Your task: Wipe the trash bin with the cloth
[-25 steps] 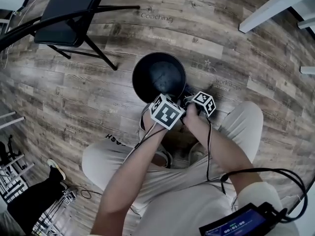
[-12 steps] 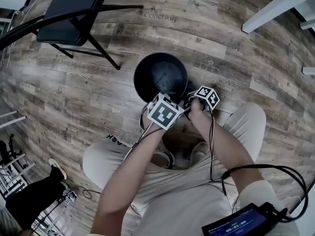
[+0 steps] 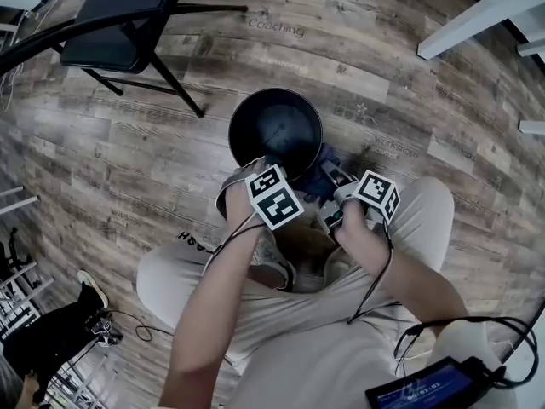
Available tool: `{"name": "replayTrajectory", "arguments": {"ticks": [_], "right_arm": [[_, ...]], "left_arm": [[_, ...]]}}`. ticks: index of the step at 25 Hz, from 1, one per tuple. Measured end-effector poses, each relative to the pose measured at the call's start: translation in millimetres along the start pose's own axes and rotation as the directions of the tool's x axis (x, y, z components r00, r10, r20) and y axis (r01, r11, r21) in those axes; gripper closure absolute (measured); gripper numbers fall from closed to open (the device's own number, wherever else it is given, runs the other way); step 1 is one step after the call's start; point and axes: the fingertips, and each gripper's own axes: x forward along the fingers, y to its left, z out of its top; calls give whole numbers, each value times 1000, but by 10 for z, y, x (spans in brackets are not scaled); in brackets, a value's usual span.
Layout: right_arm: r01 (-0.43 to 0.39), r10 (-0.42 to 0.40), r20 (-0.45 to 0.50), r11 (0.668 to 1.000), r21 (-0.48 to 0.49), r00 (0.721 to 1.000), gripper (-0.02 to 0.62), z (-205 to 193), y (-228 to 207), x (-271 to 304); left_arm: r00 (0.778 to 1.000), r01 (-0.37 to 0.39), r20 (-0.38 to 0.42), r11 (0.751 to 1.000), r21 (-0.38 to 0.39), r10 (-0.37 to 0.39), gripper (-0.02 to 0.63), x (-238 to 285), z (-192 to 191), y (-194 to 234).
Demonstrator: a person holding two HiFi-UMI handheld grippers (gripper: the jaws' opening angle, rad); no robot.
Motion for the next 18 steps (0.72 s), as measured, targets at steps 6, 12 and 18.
{"name": "replayTrajectory", "arguments": {"ticks": [6, 12, 18], "right_arm": [[-90, 86, 36, 990, 111, 996, 526, -278, 132, -57], [-43, 23, 126, 987, 157, 992, 526, -144, -233, 190], [107, -126, 123, 983, 152, 984, 526, -36, -862, 642]], "left_arm": [[998, 60, 17, 998, -18, -60, 557, 115, 49, -135], [998, 42, 53, 998, -47, -40, 580, 140, 184, -160], [996, 1, 90, 992, -123, 10, 583, 149, 294, -124]]}}
